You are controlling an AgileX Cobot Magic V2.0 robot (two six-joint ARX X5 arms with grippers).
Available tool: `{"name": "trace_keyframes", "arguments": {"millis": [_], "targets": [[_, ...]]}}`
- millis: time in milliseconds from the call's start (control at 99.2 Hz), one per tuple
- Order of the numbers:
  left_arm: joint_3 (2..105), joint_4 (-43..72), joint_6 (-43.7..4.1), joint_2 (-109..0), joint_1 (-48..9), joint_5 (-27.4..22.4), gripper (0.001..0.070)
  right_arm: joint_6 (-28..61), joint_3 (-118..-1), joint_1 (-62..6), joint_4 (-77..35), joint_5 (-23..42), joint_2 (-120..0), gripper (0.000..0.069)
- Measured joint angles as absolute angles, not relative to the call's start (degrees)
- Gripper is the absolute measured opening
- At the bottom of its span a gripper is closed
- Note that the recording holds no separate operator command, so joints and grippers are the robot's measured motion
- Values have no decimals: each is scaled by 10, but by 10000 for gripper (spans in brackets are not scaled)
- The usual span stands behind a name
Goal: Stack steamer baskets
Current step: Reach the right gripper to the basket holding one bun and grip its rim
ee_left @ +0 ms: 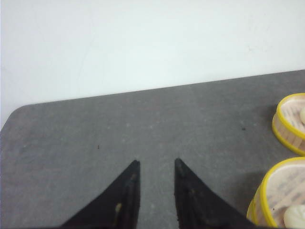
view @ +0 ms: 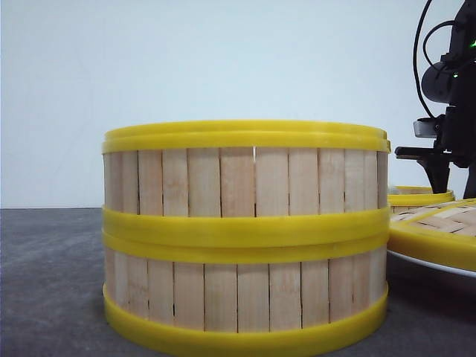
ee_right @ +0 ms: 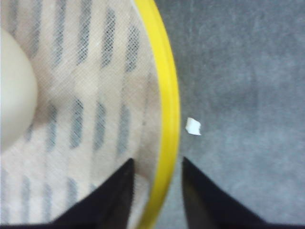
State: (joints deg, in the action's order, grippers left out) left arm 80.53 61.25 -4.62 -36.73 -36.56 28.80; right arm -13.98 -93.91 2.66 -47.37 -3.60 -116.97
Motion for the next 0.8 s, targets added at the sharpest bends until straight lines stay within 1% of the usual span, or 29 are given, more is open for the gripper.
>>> {"name": "trace_keyframes", "arguments": {"millis": [71, 161, 343, 464, 544, 645, 796], "targets": [[804, 611, -42, -368, -366, 288, 111, -152, -939, 27, -472, -30, -1170, 69], [804, 611, -40, -369, -366, 288, 111, -149, -939, 27, -469, -41, -1171, 27], [804, 611, -40, -371, -366, 288, 111, -150, -939, 27, -456, -51, -1174, 23], [804, 611, -40, -371, -366, 288, 111, -163, -957, 35, -439, -101, -1185, 23], [804, 611, -40, -371, -366, 288, 111, -175, -994, 37, -436, -112, -1194, 23], [804, 611, -40, -371, -366, 288, 111, -178, -1063, 37, -471, -115, -1195, 23], [804, 606, -40, -371, -366, 288, 111, -180, -1176, 33, -526, -167, -1195, 22]]}}
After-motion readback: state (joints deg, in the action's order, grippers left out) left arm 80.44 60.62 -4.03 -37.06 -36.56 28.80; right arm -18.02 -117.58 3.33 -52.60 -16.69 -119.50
